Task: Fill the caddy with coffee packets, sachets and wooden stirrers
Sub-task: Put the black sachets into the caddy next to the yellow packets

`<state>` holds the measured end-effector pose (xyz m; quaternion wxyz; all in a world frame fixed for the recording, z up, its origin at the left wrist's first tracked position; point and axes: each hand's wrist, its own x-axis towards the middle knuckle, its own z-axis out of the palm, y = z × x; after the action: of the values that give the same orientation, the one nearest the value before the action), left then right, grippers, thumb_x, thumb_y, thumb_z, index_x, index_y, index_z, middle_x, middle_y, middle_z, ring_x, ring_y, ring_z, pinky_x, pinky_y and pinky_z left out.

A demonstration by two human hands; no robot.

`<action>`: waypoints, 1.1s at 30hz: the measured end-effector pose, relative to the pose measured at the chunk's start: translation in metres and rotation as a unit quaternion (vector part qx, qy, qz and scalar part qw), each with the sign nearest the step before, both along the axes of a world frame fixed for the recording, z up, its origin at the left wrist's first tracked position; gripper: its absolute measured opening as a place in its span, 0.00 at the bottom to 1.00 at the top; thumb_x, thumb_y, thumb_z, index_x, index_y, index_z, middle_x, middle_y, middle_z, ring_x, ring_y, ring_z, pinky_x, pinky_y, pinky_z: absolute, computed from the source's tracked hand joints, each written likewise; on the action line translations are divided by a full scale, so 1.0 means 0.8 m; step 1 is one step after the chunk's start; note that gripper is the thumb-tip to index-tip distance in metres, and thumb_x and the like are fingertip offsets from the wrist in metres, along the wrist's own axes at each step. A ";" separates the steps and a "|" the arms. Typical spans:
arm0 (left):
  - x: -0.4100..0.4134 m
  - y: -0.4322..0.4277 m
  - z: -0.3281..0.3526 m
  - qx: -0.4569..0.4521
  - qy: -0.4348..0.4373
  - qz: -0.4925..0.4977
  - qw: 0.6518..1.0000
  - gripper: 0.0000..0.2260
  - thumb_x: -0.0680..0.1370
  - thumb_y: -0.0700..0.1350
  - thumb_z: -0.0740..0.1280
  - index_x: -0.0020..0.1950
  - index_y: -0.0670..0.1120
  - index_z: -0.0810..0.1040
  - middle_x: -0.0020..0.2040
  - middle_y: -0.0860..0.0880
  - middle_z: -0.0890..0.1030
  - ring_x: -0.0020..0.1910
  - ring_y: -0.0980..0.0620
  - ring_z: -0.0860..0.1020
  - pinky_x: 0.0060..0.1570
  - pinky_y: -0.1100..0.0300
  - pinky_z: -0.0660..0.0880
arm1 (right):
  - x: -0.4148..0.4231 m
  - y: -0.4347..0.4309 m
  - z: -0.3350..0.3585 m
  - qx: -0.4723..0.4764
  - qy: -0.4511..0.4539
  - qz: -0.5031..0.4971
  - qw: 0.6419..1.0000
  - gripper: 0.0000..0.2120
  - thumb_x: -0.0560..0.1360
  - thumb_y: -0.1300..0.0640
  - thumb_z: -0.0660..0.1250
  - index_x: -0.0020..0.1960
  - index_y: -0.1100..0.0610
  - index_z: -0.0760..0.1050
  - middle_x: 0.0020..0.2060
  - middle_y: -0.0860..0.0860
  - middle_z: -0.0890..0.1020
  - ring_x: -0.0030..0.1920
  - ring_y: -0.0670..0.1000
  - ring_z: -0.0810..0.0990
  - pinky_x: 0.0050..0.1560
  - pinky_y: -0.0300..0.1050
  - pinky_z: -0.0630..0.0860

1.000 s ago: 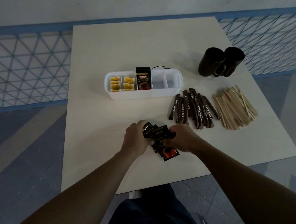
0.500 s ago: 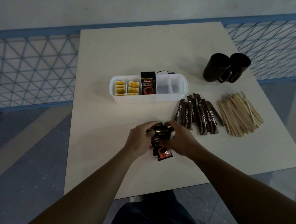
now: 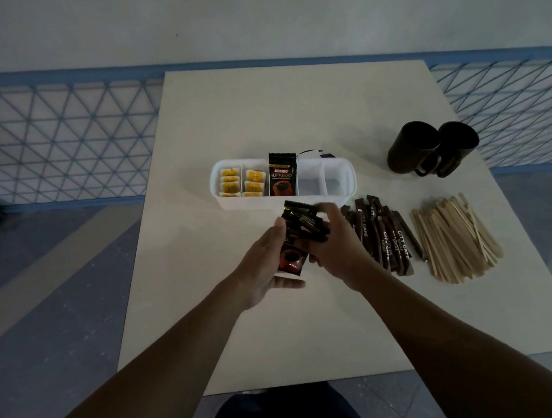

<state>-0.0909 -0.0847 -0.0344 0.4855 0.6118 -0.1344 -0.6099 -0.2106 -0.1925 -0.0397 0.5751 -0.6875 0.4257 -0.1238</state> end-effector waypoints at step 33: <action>0.094 -0.096 0.054 -0.006 -0.332 -0.084 0.940 0.08 0.79 0.48 0.67 0.57 0.48 0.78 0.49 0.47 0.82 0.42 0.44 0.83 0.34 0.55 0.82 | 0.079 -0.108 0.035 -0.043 -0.041 0.048 0.997 0.05 0.76 0.64 0.69 0.45 0.56 0.78 0.29 0.55 0.82 0.27 0.53 0.77 0.27 0.45 0.72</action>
<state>-0.0155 -0.1612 0.0089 0.3640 0.7631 -0.3421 -0.4101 -0.1475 -0.2793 -0.0115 0.5675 -0.7254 0.3627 -0.1423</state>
